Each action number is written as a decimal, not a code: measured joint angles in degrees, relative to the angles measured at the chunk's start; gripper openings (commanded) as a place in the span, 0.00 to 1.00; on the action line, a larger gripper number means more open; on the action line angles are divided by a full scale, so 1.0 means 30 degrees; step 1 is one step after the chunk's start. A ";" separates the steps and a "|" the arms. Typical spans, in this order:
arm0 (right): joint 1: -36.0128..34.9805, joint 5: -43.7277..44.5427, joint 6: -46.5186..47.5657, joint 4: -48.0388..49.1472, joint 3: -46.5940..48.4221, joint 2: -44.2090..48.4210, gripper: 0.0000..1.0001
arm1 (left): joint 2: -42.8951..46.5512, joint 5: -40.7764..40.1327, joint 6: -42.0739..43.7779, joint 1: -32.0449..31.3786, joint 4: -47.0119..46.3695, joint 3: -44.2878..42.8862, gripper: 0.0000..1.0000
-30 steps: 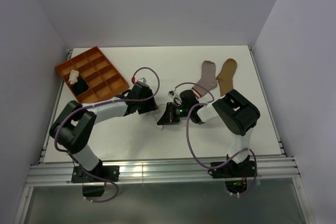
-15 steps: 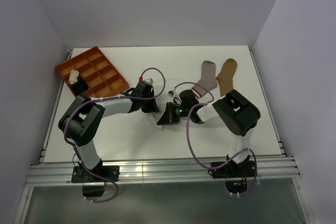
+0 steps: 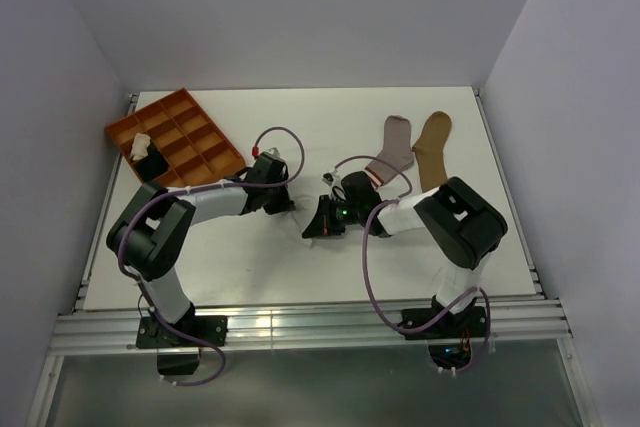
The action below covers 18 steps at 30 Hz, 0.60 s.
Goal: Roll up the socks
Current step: Roll the sock at the center of the board.
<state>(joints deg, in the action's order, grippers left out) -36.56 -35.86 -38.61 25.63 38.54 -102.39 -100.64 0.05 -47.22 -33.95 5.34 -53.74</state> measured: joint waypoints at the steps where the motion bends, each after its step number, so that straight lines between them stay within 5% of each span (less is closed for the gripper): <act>1: -0.0029 0.0131 0.0007 -0.0124 0.0000 0.0073 0.00 | 0.0073 -0.0160 -0.0066 0.0029 0.0087 0.0036 0.00; 18: -0.1275 0.3075 0.1807 -0.3876 0.0976 0.1625 0.00 | 0.0138 -0.0525 -0.0131 0.0095 0.0262 0.0022 0.00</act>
<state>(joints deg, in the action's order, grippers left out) -40.38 -26.63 -33.19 14.00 41.47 -97.51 -100.22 -1.52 -47.62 -33.67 6.13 -53.67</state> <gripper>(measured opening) 0.028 0.018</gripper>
